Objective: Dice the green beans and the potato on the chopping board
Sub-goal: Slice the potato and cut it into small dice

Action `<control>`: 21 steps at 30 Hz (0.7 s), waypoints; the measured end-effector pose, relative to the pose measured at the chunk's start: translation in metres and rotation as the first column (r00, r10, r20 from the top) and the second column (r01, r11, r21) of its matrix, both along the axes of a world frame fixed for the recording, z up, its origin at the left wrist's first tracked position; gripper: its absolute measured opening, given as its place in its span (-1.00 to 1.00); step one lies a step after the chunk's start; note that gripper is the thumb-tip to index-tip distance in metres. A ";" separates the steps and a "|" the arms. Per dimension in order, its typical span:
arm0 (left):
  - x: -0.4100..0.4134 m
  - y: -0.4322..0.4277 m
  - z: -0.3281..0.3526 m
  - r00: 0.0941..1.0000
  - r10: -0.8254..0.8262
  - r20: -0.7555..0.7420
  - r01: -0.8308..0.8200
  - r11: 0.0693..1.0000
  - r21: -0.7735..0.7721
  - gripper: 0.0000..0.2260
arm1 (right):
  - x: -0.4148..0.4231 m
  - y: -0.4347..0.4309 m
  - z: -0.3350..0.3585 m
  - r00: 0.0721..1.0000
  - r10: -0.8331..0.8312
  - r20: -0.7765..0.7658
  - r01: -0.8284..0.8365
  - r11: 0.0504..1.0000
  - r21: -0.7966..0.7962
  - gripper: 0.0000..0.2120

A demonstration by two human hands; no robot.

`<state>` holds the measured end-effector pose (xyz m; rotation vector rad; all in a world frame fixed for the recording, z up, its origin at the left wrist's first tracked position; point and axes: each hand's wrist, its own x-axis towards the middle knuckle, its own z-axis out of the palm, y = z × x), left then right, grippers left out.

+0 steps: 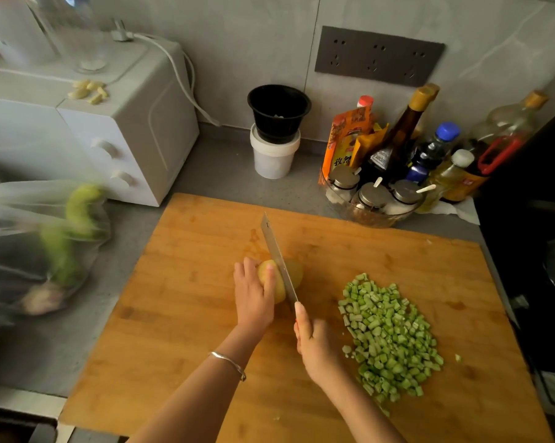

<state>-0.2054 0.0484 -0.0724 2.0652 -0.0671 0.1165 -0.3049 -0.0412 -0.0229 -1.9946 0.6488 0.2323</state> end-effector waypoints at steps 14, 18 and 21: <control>0.009 0.003 -0.003 0.996 0.019 -0.086 -0.027 0.996 -0.086 -0.62 | 0.041 -0.006 0.021 0.963 0.099 -0.251 -0.090 0.995 0.045 -0.47; 0.002 0.000 -0.005 1.000 -0.024 -0.011 0.024 0.999 -0.030 -0.66 | 0.057 -0.007 0.036 0.936 0.080 -0.343 -0.043 0.992 0.114 -0.41; 0.004 0.002 -0.005 1.000 -0.017 -0.020 0.017 0.999 -0.033 -0.65 | 0.050 -0.001 0.021 0.960 0.044 -0.278 -0.032 0.998 0.046 -0.34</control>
